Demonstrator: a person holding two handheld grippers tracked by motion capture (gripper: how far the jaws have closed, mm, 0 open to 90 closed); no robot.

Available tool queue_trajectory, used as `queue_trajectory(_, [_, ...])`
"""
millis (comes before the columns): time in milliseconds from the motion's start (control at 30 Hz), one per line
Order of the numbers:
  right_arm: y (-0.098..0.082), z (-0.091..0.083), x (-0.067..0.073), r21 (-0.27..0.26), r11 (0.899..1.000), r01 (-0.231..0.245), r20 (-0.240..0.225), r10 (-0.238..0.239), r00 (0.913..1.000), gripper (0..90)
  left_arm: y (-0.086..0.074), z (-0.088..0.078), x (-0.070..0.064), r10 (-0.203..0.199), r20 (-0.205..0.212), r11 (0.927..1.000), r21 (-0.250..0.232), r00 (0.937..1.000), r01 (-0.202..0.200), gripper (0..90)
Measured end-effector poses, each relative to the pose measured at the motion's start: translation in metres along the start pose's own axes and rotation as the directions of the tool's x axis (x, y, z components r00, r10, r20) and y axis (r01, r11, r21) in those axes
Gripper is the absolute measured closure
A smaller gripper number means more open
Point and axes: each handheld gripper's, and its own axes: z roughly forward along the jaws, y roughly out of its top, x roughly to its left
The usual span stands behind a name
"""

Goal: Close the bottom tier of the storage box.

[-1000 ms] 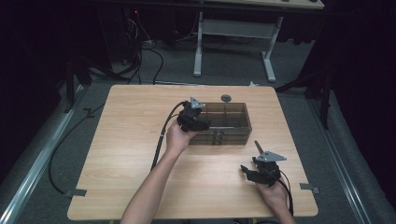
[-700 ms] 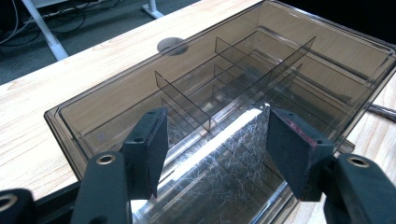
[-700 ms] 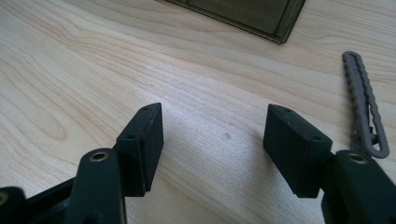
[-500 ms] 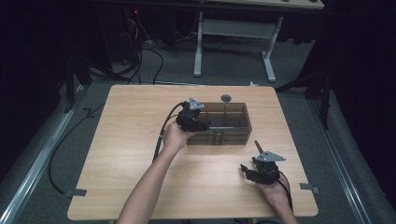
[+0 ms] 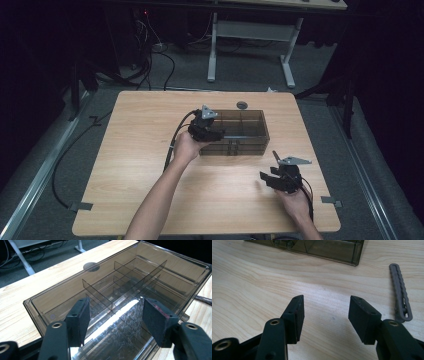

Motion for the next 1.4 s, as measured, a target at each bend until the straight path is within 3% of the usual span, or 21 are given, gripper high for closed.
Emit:
queue_trajectory(533, [0.031,0.004,0.009,0.098,0.994,-0.051,-0.08,0.059,0.995,49.1,-0.001,0.0,0.0,0.005,0.003,1.0,-0.004,1.0,-0.005,39.8])
queue_trajectory(900, [0.055,0.018,0.018,0.194,0.978,-0.081,-0.099,0.102,0.9898,48.9,-0.001,-0.001,0.001,0.001,0.013,1.0,-0.008,0.9999,-0.001,40.0])
queue_trajectory(1100, [0.066,0.022,0.023,0.185,0.978,-0.093,-0.066,0.106,0.9922,48.0,-0.001,-0.001,0.001,0.007,0.016,1.0,-0.005,0.9999,-0.007,40.0])
queue_trajectory(1233, [0.07,0.024,0.025,0.182,0.98,-0.084,-0.095,0.103,0.9901,44.2,-0.001,-0.001,0.001,0.008,0.016,1.0,-0.005,0.9998,-0.008,40.1])
queue_trajectory(1400, [0.075,0.028,0.03,0.187,0.978,-0.098,-0.092,0.116,0.989,47.7,-0.001,-0.001,0.001,0.009,0.016,0.9999,-0.005,0.9998,-0.009,40.0])
